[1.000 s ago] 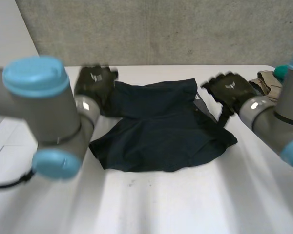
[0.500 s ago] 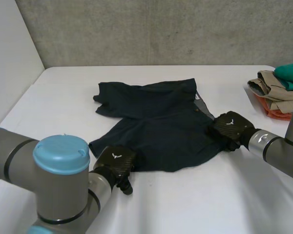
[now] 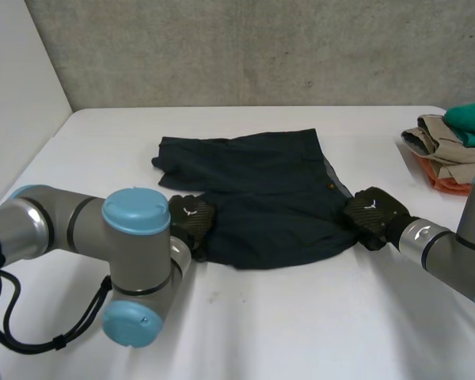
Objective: Fold the laundry.
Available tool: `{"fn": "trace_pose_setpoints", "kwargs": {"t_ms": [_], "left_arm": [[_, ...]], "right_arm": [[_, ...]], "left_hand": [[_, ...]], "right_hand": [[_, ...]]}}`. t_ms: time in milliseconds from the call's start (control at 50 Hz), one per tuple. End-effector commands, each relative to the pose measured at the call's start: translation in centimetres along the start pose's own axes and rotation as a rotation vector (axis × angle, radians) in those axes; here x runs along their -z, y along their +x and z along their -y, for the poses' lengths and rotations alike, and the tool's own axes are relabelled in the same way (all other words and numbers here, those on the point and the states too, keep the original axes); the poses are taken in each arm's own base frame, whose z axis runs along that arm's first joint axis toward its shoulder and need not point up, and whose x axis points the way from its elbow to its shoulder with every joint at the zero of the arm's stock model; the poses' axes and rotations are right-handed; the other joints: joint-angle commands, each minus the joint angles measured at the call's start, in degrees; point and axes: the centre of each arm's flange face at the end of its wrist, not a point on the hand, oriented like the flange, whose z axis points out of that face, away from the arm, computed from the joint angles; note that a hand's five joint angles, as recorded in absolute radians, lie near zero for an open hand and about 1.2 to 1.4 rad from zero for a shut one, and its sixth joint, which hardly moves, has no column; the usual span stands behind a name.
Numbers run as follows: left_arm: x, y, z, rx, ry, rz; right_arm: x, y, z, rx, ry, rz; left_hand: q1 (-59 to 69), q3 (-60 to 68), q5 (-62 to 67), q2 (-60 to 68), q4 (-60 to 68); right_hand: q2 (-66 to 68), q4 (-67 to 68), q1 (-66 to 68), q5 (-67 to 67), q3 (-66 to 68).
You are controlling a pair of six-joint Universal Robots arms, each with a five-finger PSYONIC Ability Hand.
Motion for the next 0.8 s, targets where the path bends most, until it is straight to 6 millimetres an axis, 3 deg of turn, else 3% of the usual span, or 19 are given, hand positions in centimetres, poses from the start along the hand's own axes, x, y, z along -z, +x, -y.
{"fn": "trace_pose_setpoints", "kwargs": {"t_ms": [20,40,100,200,320,380,400,420,440,460,540,600,660,740,800], "left_arm": [[-1.3,0.0,-0.1,-0.044,0.046,0.026],[-1.3,-0.2,-0.2,-0.043,0.050,0.035],[-0.9,-0.4,-0.1,-0.042,0.052,0.039],[3.1,-2.2,3.9,-0.026,0.134,0.060],[8.2,-3.0,5.8,-0.033,0.150,0.050],[11.3,-3.0,5.4,-0.049,0.086,0.001],[12.0,-2.8,5.1,-0.054,0.060,-0.021],[12.8,-2.6,5.0,-0.060,0.039,-0.043],[14.9,-1.9,4.0,-0.079,-0.037,-0.116],[15.3,-1.8,3.8,-0.082,-0.050,-0.128],[19.3,-0.3,1.5,-0.124,-0.212,-0.280],[20.4,0.2,0.9,-0.142,-0.251,-0.318],[20.3,0.4,1.0,-0.146,-0.241,-0.320],[19.0,0.3,2.3,-0.133,-0.171,-0.293],[16.7,-0.1,3.5,-0.112,-0.099,-0.246]], "right_arm": [[0.1,0.0,0.1,0.004,-0.005,-0.009],[0.2,0.1,0.2,0.006,-0.007,-0.016],[0.5,0.1,0.6,0.010,-0.030,-0.040],[2.0,-0.1,2.3,0.036,-0.046,-0.086],[5.2,-0.2,4.6,0.038,-0.104,-0.097],[7.0,-0.6,5.4,0.027,-0.150,-0.088],[8.4,-0.9,5.6,0.015,-0.202,-0.078],[9.0,-1.2,5.6,0.013,-0.229,-0.068],[10.1,-1.6,5.3,0.021,-0.286,-0.047],[10.1,-1.7,5.3,0.021,-0.286,-0.046],[14.1,-3.7,4.4,0.161,-0.491,0.053],[14.9,-4.1,4.1,0.216,-0.531,0.070],[14.7,-4.2,4.2,0.222,-0.517,0.062],[14.0,-3.4,4.7,0.217,-0.479,0.013],[11.9,-2.6,5.2,0.187,-0.411,-0.046]], "left_hand": [[28.83,29.59,29.79,29.59,29.52],[39.86,40.62,40.82,40.62,40.55],[39.97,40.73,40.93,40.73,40.66],[39.97,40.73,40.93,40.73,40.66],[39.97,40.73,40.93,40.73,40.66],[39.97,40.73,40.93,40.73,40.66],[39.97,40.73,40.93,40.73,40.66],[39.97,40.73,40.93,40.73,40.66],[39.97,40.73,40.93,40.73,40.66],[39.97,40.73,40.93,40.73,40.66],[39.97,40.73,40.93,40.73,40.66],[39.97,40.73,40.93,40.73,40.66],[39.97,40.73,40.93,40.73,40.66],[39.97,40.73,40.93,40.73,40.66],[39.97,40.73,40.93,40.73,40.66]], "right_hand": [[12.45,11.46,17.54,11.82,12.09],[12.45,11.46,17.54,11.82,12.09],[12.45,11.46,17.54,11.82,12.09],[12.45,11.46,17.54,11.82,12.09],[12.45,11.46,17.54,11.82,12.09],[12.45,11.46,17.54,11.82,12.09],[12.45,11.46,17.54,11.82,12.09],[12.45,11.46,17.54,11.82,12.09],[12.45,11.46,17.54,11.82,12.09],[12.45,11.46,17.54,11.82,12.09],[12.45,11.46,17.54,11.82,12.09],[12.45,11.46,17.54,11.82,12.09],[12.45,11.46,17.54,11.82,12.09],[12.45,11.46,17.54,11.82,12.09],[12.45,11.46,17.54,11.82,12.09]]}}
